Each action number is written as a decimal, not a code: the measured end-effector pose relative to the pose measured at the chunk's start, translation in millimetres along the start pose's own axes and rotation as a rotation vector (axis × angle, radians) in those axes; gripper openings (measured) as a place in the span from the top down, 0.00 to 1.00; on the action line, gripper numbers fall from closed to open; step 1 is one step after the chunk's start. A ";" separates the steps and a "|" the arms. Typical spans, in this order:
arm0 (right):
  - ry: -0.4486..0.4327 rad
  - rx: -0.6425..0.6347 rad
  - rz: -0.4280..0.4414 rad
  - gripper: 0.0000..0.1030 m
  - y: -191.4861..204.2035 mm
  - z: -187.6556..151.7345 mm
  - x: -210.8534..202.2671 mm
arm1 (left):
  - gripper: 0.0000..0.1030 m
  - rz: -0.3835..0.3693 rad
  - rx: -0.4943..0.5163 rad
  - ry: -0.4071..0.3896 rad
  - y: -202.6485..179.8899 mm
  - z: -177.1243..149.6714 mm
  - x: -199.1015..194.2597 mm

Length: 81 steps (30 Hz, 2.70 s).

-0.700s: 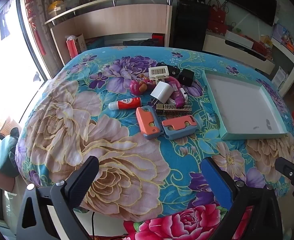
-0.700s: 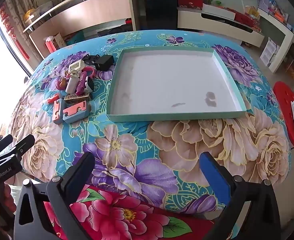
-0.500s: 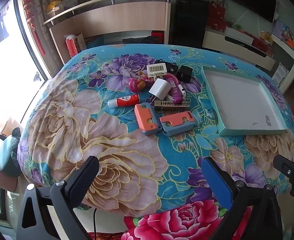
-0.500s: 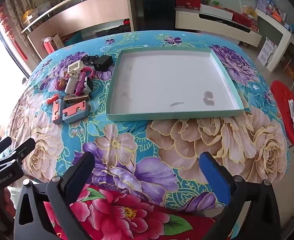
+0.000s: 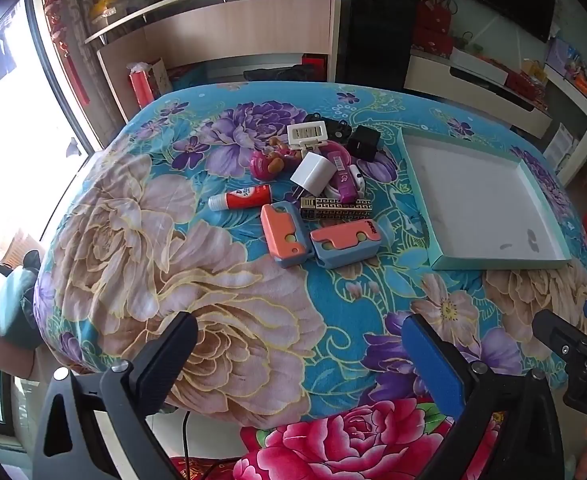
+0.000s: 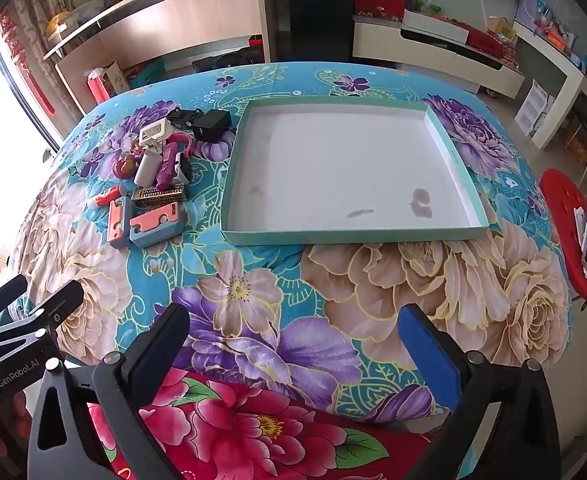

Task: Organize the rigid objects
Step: 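Move both tools toward the pile of objects beside the white tray, then grasp the orange-blue block with the right tool while the left tool grasps the orange-blue toy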

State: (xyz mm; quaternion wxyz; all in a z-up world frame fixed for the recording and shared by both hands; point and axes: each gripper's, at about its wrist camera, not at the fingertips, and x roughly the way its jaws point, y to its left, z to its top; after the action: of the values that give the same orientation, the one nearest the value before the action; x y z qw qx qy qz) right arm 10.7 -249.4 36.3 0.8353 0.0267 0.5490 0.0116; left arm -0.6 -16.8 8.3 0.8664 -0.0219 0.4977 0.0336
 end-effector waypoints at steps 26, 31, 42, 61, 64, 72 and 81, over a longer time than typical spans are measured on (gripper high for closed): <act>-0.031 -0.007 0.011 0.00 6.5 7.0 -3.1 | 0.00 -0.007 -0.007 -0.041 3.9 8.5 -10.4; -0.029 -0.009 0.007 0.00 5.7 13.5 -0.8 | 0.00 -0.004 -0.002 -0.035 4.2 14.2 -7.4; -0.016 -0.031 0.003 0.00 12.4 33.8 10.0 | 0.00 -0.003 -0.009 -0.014 10.2 31.7 4.8; 0.050 -0.065 -0.008 0.00 26.3 66.8 52.3 | 0.00 -0.011 -0.026 0.046 25.3 54.4 45.6; 0.063 -0.072 -0.008 0.00 29.1 68.9 60.1 | 0.00 -0.014 -0.028 0.057 27.3 57.7 53.1; 0.091 -0.092 -0.005 0.00 40.2 76.7 80.6 | 0.00 -0.012 -0.041 0.085 37.1 66.2 74.0; 0.097 -0.165 0.052 0.00 78.4 88.3 95.0 | 0.00 -0.006 -0.107 0.132 66.8 69.4 95.8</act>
State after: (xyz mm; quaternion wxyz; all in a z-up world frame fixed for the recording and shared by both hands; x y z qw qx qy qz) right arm 130.2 -169.4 -11.3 0.8064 -0.0284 0.5853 0.0797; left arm 101.9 58.2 -39.8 0.8294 -0.0718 0.5512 0.0562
